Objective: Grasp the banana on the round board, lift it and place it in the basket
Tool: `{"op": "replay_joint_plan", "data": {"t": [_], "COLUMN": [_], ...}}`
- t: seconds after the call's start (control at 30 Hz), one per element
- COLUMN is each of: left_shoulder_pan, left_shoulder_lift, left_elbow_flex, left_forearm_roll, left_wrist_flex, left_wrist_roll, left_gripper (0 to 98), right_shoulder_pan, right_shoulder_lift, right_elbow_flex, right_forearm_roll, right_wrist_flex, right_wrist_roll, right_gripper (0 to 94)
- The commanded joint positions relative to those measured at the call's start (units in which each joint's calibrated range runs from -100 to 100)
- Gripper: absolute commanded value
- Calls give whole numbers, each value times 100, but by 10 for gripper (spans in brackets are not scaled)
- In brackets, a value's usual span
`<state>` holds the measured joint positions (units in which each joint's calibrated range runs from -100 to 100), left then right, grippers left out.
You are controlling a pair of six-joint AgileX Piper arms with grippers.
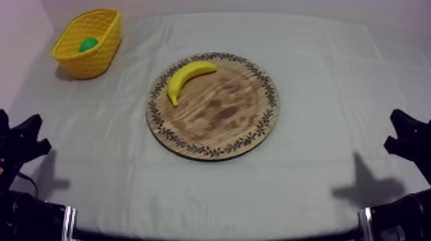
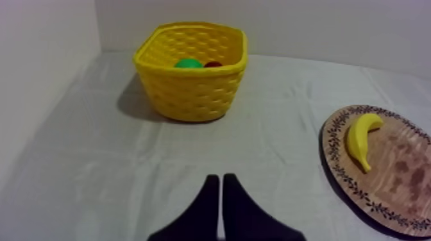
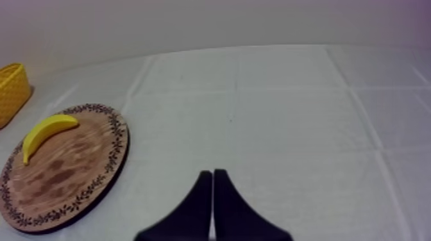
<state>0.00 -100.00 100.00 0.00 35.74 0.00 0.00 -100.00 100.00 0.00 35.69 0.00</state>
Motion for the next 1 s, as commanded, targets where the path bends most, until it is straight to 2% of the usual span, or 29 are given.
{"op": "replay_joint_plan", "data": {"t": [0.0,0.7,0.97], "left_shoulder_pan": [-344,-332,-403], "left_shoulder_lift": [17,79,672], "left_elbow_flex": [-89,-121,-914], "left_forearm_roll": [-208,-208,-302], "left_wrist_flex": [15,49,76], "left_wrist_roll": [388,362,259], "left_gripper": [0,0,0], "right_shoulder_pan": [-237,-237,-237], "right_shoulder_lift": [424,424,424], "right_elbow_flex": [-11,-11,-11], "right_forearm_roll": [-149,-149,-149], "right_wrist_flex": [28,28,28], "right_wrist_roll": [1092,1096,1096], "right_gripper": [3,3,3]}}
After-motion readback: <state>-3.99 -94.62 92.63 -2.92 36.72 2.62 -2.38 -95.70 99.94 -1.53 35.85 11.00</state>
